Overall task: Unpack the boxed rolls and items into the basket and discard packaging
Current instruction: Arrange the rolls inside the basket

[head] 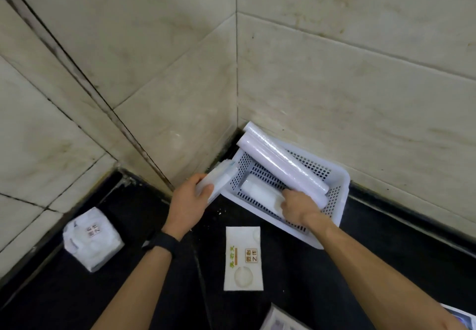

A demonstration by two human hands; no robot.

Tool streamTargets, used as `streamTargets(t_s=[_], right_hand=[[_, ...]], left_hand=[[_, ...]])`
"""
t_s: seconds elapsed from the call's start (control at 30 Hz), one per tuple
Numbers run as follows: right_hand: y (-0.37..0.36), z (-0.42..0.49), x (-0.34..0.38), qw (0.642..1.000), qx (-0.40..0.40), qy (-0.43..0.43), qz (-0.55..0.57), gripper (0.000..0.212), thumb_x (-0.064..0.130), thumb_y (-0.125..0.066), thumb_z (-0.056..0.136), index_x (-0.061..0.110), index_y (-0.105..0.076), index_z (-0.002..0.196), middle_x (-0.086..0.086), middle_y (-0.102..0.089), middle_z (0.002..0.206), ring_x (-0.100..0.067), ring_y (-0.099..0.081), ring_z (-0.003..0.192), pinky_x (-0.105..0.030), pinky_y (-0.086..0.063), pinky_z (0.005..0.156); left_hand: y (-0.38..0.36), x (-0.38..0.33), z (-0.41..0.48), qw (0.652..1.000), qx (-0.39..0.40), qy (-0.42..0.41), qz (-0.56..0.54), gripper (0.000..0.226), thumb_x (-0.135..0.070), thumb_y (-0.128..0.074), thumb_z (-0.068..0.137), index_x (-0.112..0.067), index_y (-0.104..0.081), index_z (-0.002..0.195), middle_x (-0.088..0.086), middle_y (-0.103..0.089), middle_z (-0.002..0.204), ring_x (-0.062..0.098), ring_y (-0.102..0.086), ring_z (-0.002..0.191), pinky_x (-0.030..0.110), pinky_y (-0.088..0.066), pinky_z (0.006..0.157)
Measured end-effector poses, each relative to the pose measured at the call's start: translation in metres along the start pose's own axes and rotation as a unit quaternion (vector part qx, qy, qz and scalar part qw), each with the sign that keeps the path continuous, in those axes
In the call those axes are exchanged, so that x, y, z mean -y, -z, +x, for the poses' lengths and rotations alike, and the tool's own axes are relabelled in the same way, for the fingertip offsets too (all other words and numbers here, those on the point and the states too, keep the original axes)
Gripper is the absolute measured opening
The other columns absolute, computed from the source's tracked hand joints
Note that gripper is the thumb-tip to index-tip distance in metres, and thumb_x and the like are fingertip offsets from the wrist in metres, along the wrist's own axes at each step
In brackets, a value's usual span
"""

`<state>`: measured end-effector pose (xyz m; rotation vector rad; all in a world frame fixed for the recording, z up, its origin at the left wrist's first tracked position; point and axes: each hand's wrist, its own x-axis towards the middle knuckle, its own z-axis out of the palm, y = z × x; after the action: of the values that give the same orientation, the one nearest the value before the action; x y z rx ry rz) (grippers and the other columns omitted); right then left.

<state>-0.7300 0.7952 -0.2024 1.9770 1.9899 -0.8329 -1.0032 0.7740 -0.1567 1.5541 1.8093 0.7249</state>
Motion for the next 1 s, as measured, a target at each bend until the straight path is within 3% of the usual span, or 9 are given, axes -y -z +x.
streamTargets(t_s=[0.2,0.33,0.5,0.63,0.73,0.83,0.93,1.0], right_hand=[[-0.008,0.020,0.022,0.999,0.040,-0.016,-0.013,0.041,0.015,-0.048,0.095,0.014,-0.049,0.136,-0.010,-0.066,0.117,-0.027,-0.063,0.102,-0.036,-0.051,0.087],[-0.005,0.020,0.024,0.999,0.016,-0.024,-0.034,0.040,0.020,-0.050,0.091,0.013,-0.054,0.130,-0.007,-0.068,0.106,-0.025,-0.065,0.093,-0.038,-0.056,0.084],[0.002,0.013,0.014,0.998,0.005,-0.032,0.058,0.049,0.032,-0.055,0.091,0.011,-0.049,0.134,-0.011,-0.063,0.124,-0.029,-0.062,0.107,-0.036,-0.052,0.089],[0.002,-0.018,-0.009,0.990,-0.043,-0.016,0.133,0.040,0.032,-0.055,0.094,0.015,-0.056,0.129,-0.008,-0.065,0.123,-0.026,-0.062,0.107,-0.032,-0.048,0.085],[-0.013,-0.052,-0.034,0.979,-0.159,-0.006,0.130,0.030,0.034,-0.055,0.092,0.019,-0.064,0.117,-0.004,-0.070,0.117,-0.024,-0.063,0.105,-0.038,-0.054,0.088],[-0.041,-0.076,-0.059,0.961,-0.267,-0.047,0.058,0.033,0.037,-0.058,0.090,0.020,-0.066,0.117,-0.003,-0.066,0.126,-0.025,-0.051,0.128,-0.043,-0.044,0.106],[-0.070,-0.084,-0.066,0.953,-0.295,-0.048,0.052,0.041,0.040,-0.044,0.096,0.018,-0.063,0.125,-0.002,-0.052,0.146,-0.020,-0.030,0.147,-0.051,-0.034,0.115],[-0.083,-0.082,-0.064,0.953,-0.293,-0.037,0.074,0.050,0.038,-0.030,0.099,0.013,-0.062,0.128,-0.006,-0.041,0.155,-0.019,-0.016,0.152,-0.052,-0.032,0.117]], left_hand=[[0.008,0.005,-0.003,1.000,0.022,-0.017,0.013,0.021,-0.020,-0.058,0.096,-0.014,-0.061,0.116,-0.002,-0.064,0.104,0.015,-0.060,0.095,0.028,-0.043,0.078],[0.006,0.006,-0.001,0.997,0.046,-0.033,0.046,0.024,-0.024,-0.058,0.096,-0.016,-0.060,0.119,-0.003,-0.062,0.108,0.013,-0.058,0.097,0.026,-0.044,0.082],[0.001,-0.002,0.010,0.994,0.065,-0.056,0.066,0.022,-0.027,-0.058,0.095,-0.019,-0.060,0.116,-0.002,-0.062,0.107,0.013,-0.059,0.095,0.028,-0.045,0.081],[-0.011,-0.018,0.023,0.984,0.104,-0.105,0.097,0.020,-0.026,-0.055,0.095,-0.021,-0.060,0.113,-0.004,-0.062,0.102,0.013,-0.058,0.089,0.026,-0.044,0.073],[-0.025,-0.040,0.035,0.964,0.150,-0.155,0.155,0.022,-0.020,-0.053,0.093,-0.020,-0.061,0.114,-0.006,-0.056,0.101,0.012,-0.054,0.085,0.024,-0.037,0.068],[-0.047,-0.062,0.050,0.926,0.194,-0.220,0.237,0.023,-0.019,-0.050,0.088,-0.018,-0.066,0.104,-0.001,-0.063,0.095,0.019,-0.058,0.084,0.029,-0.039,0.070],[-0.078,-0.076,0.061,0.882,0.235,-0.240,0.329,0.020,-0.021,-0.046,0.081,-0.016,-0.066,0.083,0.002,-0.063,0.076,0.023,-0.057,0.074,0.030,-0.035,0.067],[-0.098,-0.079,0.062,0.863,0.273,-0.216,0.366,0.018,-0.019,-0.048,0.084,-0.018,-0.067,0.083,0.000,-0.063,0.081,0.024,-0.058,0.080,0.031,-0.032,0.070]])
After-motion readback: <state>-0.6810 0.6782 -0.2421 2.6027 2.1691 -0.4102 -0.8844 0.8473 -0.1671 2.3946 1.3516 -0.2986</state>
